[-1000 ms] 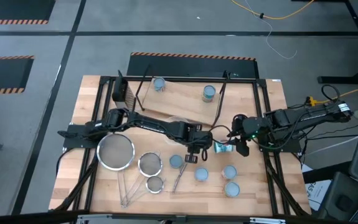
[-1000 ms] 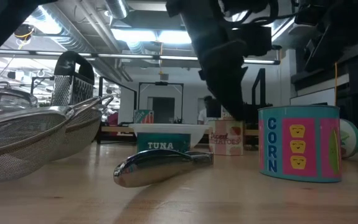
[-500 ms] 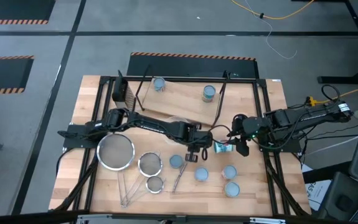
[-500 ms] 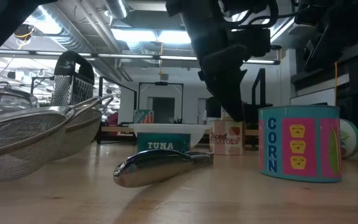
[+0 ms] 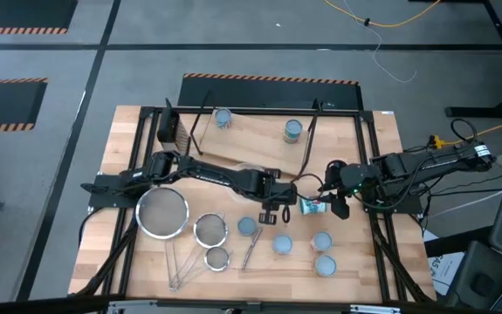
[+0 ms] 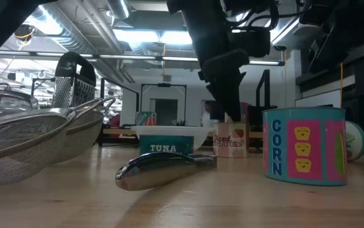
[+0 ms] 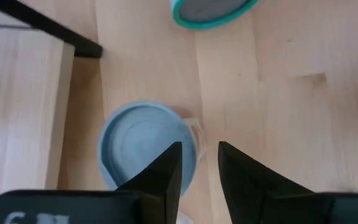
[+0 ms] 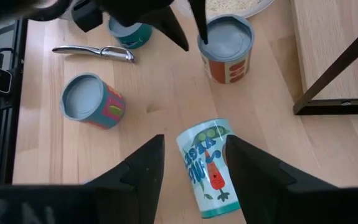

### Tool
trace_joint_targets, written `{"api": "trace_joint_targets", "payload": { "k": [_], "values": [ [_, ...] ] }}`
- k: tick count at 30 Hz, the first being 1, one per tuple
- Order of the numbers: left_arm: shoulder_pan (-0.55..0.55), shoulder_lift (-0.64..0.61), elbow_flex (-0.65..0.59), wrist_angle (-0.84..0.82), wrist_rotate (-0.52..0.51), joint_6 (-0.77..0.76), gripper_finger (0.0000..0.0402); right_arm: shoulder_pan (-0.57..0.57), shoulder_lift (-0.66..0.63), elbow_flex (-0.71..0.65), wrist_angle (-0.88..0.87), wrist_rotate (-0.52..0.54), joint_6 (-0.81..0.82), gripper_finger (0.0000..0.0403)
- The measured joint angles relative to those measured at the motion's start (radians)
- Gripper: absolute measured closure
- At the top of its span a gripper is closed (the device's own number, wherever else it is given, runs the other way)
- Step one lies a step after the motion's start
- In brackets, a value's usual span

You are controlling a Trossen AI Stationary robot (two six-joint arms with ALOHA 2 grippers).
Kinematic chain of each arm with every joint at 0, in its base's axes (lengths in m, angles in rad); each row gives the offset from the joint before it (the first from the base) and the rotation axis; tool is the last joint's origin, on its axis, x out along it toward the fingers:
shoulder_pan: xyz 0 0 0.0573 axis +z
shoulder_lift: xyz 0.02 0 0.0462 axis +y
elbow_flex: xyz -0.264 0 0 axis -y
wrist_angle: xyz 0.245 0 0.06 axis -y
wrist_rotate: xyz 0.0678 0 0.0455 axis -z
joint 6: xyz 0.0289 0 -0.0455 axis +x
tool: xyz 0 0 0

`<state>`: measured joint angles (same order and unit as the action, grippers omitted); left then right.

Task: Pick and place cans onto a shelf
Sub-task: Put the canned tomatoes on the shelf

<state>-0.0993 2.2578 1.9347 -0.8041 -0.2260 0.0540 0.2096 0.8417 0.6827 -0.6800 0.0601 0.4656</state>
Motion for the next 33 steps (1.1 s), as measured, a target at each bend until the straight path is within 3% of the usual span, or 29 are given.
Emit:
{"api": "trace_joint_targets", "payload": {
  "k": [16,26,33],
  "values": [
    [0.022,0.027,0.002,-0.014,0.068,0.0,0.0307,0.0,0.0,0.0,0.0,0.0,-0.003,0.0228],
    [0.022,0.027,0.002,-0.005,0.067,0.001,0.0389,0.0,0.0,0.0,0.001,0.0,-0.003,0.0228],
    [0.019,0.023,0.033,-0.033,0.071,0.001,0.0396,0.0,0.0,0.0,0.002,0.0,-0.003,0.0228]
  ]
}}
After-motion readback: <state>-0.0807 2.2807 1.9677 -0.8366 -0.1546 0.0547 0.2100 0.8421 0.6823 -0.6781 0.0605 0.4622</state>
